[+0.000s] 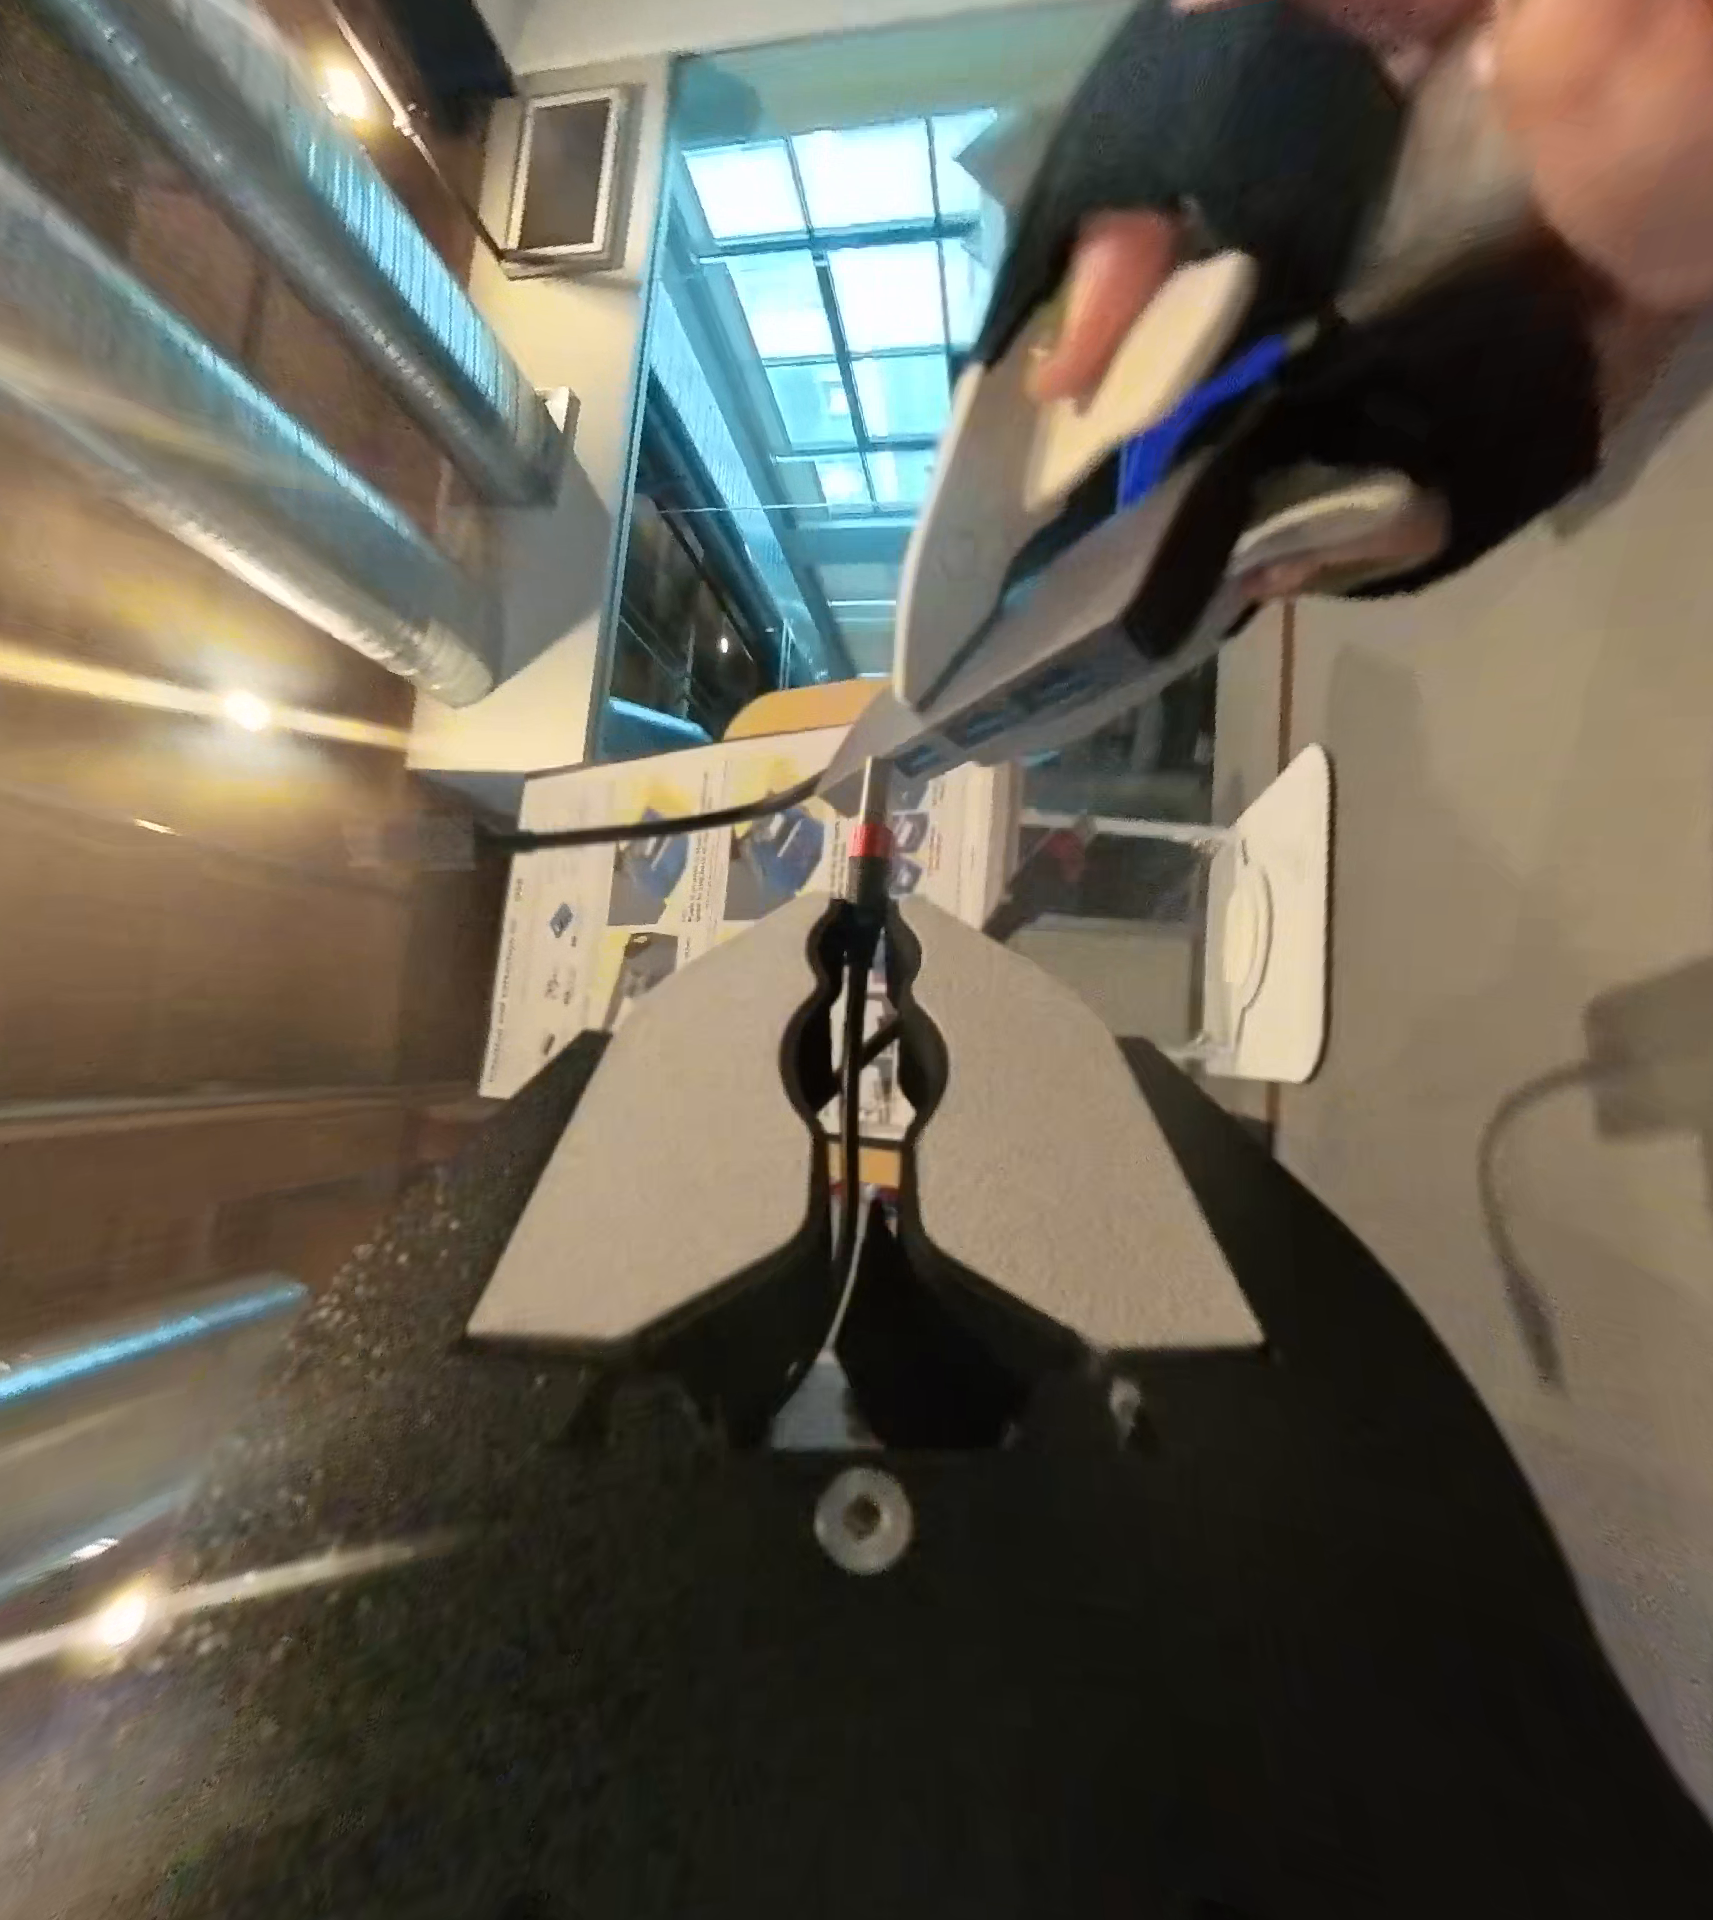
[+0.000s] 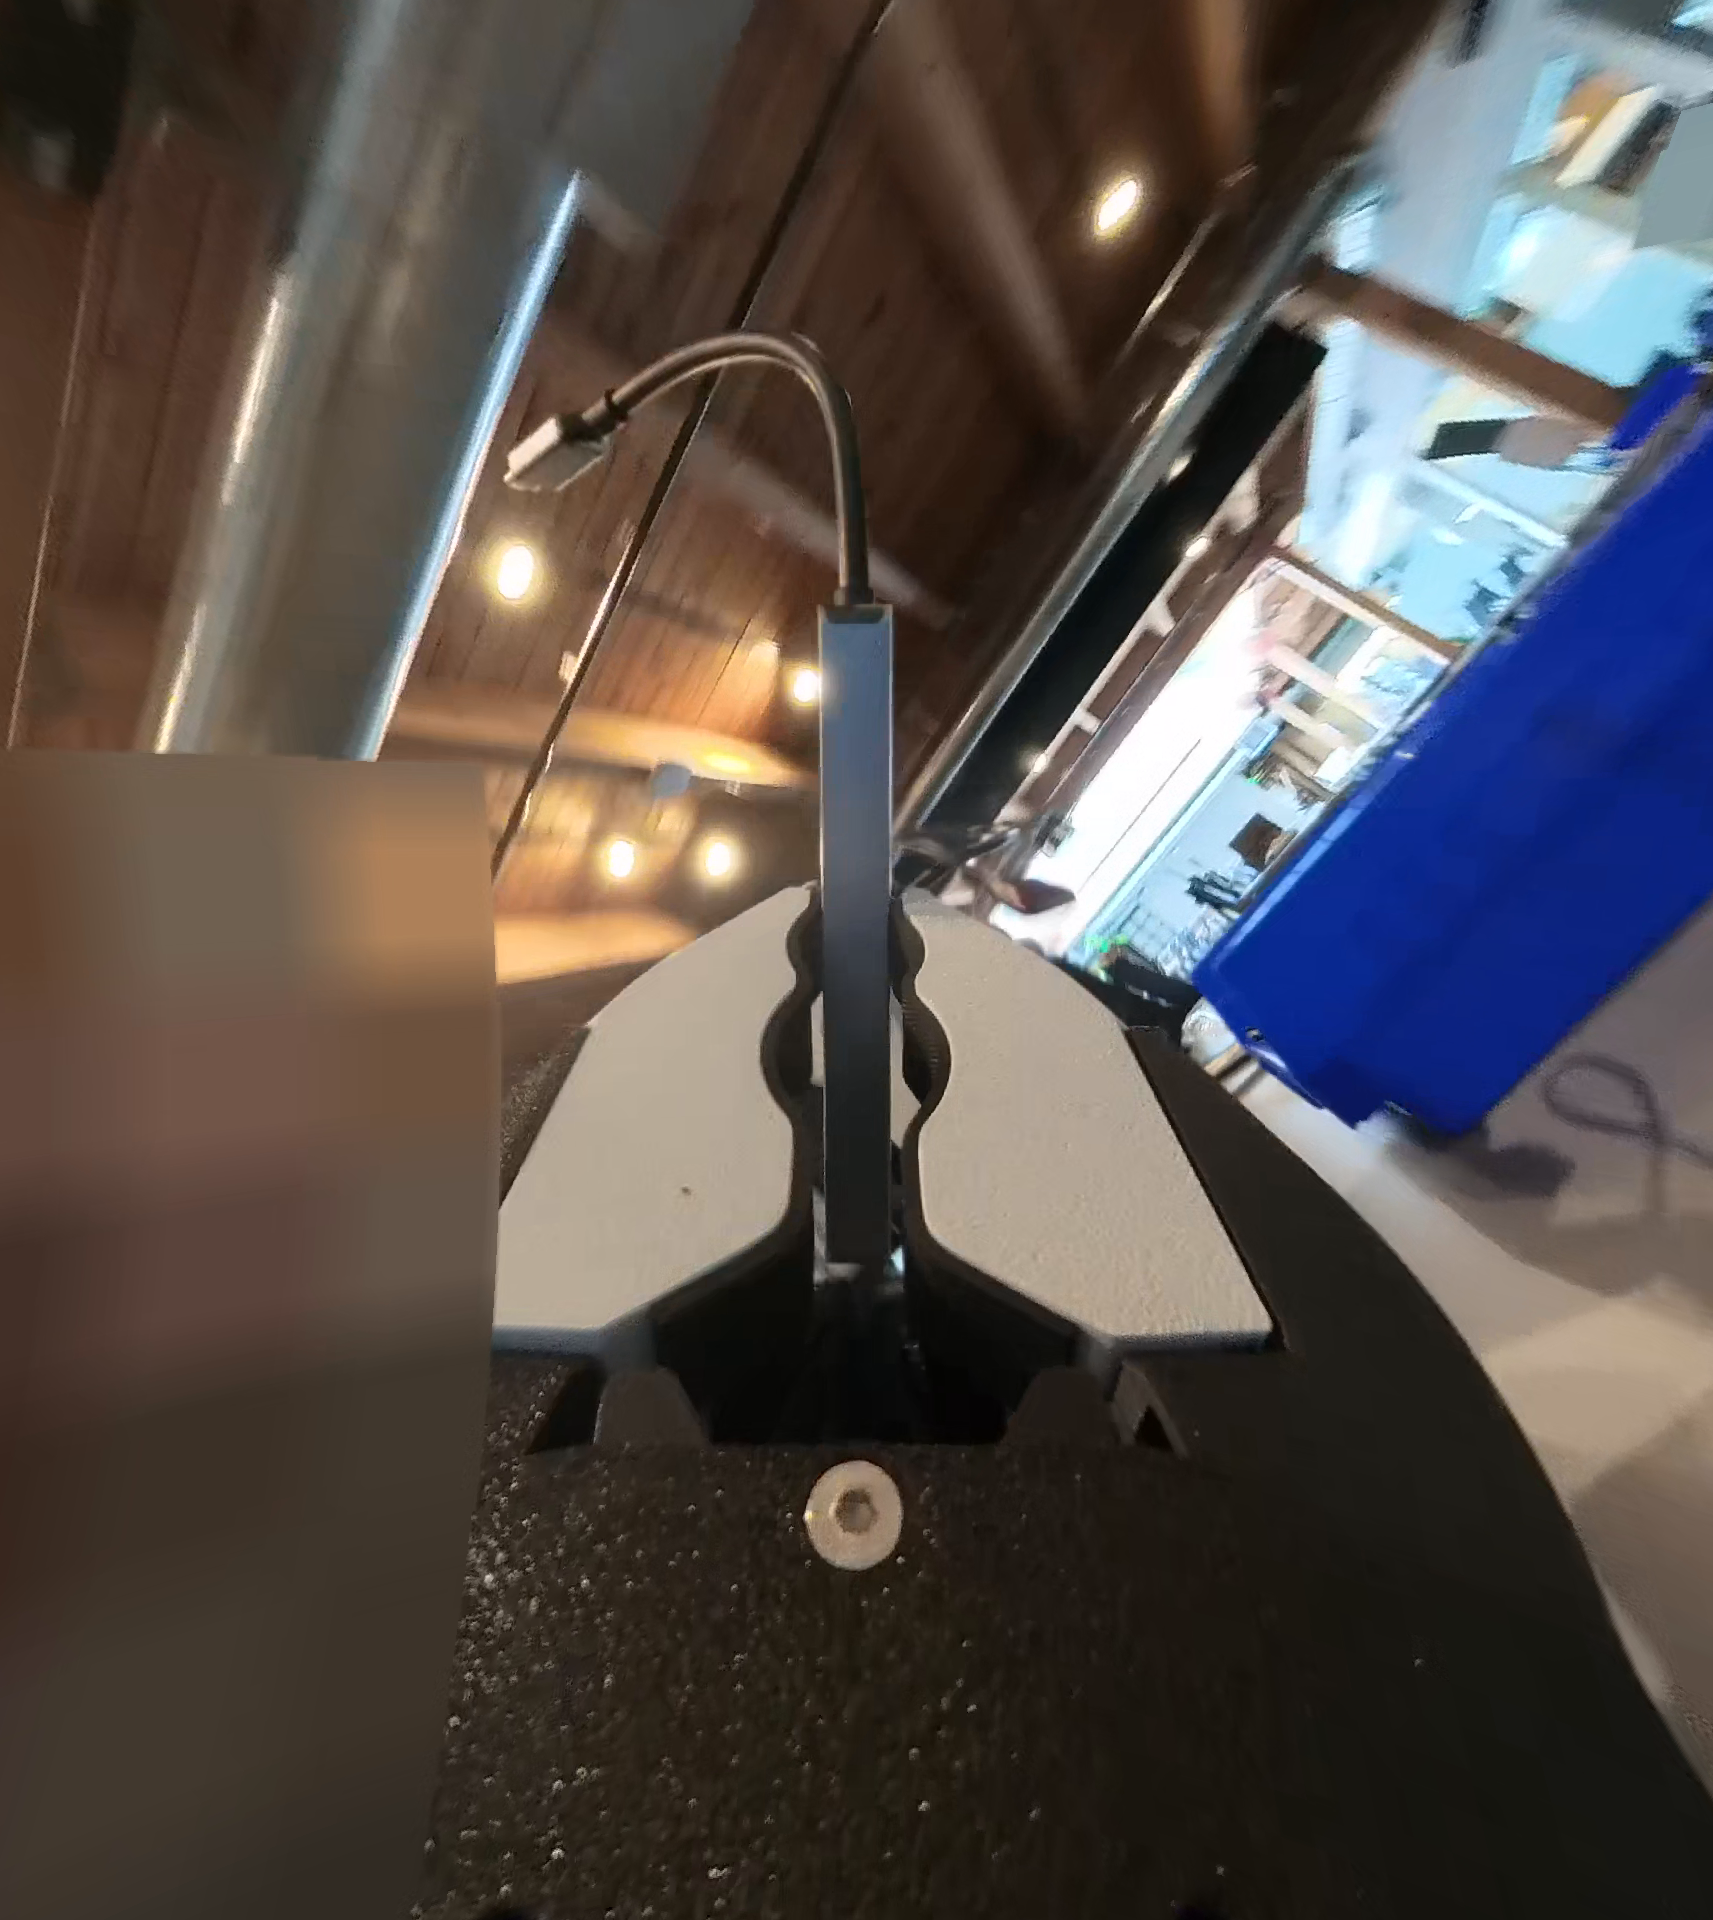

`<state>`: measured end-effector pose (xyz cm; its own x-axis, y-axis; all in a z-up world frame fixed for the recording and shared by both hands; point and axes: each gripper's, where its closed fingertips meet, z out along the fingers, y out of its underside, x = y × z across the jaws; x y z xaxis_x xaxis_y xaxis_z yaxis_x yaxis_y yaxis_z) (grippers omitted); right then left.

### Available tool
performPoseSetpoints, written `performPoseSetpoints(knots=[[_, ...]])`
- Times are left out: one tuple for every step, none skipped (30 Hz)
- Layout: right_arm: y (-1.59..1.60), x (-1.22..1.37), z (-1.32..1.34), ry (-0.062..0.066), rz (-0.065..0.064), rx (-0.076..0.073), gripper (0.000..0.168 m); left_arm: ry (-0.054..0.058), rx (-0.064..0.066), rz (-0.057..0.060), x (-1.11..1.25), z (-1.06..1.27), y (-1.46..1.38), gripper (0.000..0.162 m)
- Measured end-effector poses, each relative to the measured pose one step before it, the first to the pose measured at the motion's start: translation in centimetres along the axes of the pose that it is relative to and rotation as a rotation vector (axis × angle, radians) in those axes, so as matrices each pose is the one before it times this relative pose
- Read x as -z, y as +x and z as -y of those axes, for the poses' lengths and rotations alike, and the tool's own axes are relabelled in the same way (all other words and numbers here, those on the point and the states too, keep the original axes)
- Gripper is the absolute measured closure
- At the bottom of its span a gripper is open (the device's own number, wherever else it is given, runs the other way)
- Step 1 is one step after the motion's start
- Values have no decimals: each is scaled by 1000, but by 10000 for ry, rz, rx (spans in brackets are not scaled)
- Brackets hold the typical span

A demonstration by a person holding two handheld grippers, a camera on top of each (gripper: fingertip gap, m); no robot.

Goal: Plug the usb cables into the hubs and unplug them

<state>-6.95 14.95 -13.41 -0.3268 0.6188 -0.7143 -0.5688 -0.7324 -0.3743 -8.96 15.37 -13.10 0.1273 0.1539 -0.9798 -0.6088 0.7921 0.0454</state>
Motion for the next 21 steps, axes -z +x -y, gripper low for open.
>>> performPoseSetpoints(knots=[[343, 66, 110, 162, -102, -172, 157, -66, -411, -27, -215, -131, 489, 155], [361, 51, 44, 110, -125, -147, 157, -32, -308, 41, -166, -68, 339, 155], [360, 16, -30, 47, -177, -88, 157, -75, -303, 53, -156, -111, 282, 155], [344, -12, -98, -19, -170, -35, 157, -120, -274, 84, -162, -178, 193, 155], [250, -15, -29, 32, -149, 18, 157, -108, -217, 68, -136, -195, 156, 155], [164, 9, 13, 44, -78, -30, 157, -43, -197, 22, -117, -160, 188, 155], [46, 16, 68, 70, -29, -18, 157, 15, -225, -28, -75, -104, 243, 155], [107, 24, 30, 55, -40, -35, 157, 20, -237, 42, -42, -62, 152, 155], [164, 17, 4, 38, -85, -1, 157, 24, -184, 10, -8, -23, 145, 155], [192, 58, 23, 45, -69, -36, 157, 45, -109, -38, -10, 24, 169, 155], [102, 28, -20, 23, 29, -74, 157, 40, -93, 17, -5, 21, 87, 155], [61, -1, -35, 19, 43, -94, 157, -1, -111, 31, -15, -14, 49, 156], [100, -2, 0, 51, 9, -62, 157, -2, -88, 18, 6, -8, 44, 155], [9, 8, 18, 50, 28, -49, 157, 46, -30, -1, 30, 29, 50, 156], [17, 40, 5, 31, -33, -13, 157, 84, -79, -24, 50, 42, 79, 156], [249, 25, -16, 2, -164, 66, 157, 87, -189, -58, 53, 13, 144, 155], [236, 28, -34, -21, -198, 105, 157, 90, -212, -70, 61, 5, 183, 156], [172, 8, -63, -38, -148, 47, 157, 84, -186, -37, 60, -16, 170, 156], [26, -49, -76, -29, -25, -34, 157, 43, -179, 43, 47, -53, 78, 156], [31, -30, -53, 31, -3, -61, 157, 42, -172, 33, 40, -31, 69, 156], [162, -44, -114, -24, -66, -75, 157, 118, -141, 2, 89, 74, 43, 155]])
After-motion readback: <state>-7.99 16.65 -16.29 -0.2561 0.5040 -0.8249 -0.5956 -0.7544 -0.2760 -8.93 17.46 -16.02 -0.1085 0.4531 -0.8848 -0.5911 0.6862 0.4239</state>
